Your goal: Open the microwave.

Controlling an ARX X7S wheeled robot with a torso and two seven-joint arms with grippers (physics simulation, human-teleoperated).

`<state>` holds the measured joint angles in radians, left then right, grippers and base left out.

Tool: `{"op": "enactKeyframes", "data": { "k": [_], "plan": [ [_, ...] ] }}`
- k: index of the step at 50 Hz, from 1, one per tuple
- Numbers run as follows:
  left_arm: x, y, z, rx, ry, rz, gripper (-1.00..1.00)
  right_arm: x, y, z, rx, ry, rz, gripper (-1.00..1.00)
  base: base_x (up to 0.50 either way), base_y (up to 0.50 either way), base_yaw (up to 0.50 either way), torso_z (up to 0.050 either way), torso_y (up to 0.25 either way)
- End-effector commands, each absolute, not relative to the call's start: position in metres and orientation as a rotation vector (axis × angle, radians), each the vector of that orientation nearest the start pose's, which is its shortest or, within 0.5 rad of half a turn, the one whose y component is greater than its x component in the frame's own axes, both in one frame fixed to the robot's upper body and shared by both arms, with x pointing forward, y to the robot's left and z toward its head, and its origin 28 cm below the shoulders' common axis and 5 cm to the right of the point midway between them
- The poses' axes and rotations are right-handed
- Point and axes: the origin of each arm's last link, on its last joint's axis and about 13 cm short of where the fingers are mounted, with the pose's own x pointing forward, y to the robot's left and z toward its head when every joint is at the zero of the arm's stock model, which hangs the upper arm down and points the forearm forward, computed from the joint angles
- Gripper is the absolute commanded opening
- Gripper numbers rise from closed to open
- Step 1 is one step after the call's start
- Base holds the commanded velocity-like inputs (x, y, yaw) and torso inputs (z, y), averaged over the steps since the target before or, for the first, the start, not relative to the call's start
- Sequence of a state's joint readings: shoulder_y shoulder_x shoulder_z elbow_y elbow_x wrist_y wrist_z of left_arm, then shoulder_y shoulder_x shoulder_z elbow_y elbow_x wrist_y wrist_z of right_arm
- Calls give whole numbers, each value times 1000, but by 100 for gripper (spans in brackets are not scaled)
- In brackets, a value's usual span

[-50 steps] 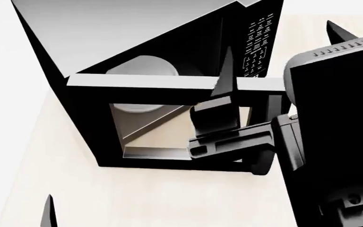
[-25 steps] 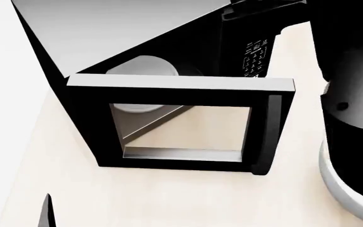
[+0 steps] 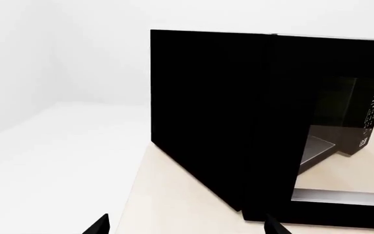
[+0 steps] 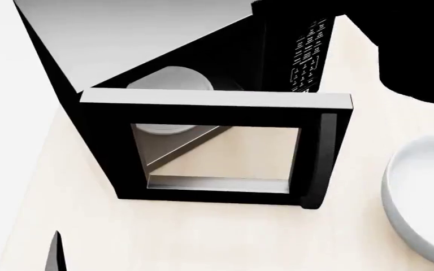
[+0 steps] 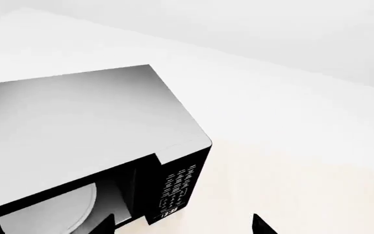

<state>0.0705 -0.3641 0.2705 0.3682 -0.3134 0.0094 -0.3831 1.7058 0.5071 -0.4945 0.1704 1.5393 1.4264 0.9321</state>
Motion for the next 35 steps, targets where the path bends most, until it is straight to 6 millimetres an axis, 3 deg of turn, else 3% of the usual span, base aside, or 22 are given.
{"op": "enactKeyframes", "data": {
  "k": [1, 7, 35],
  "plan": [
    [185, 214, 69, -51, -190, 9, 100, 288, -120, 396, -130, 332, 67, 100, 0, 0, 0, 0, 0],
    [185, 213, 70, -50, -190, 8, 100, 290, -122, 398, -103, 346, 68, 100, 0, 0, 0, 0, 0],
    [183, 215, 73, -61, -190, 16, 100, 315, -127, 371, -46, 497, 76, 100, 0, 0, 0, 0, 0]
  ]
}}
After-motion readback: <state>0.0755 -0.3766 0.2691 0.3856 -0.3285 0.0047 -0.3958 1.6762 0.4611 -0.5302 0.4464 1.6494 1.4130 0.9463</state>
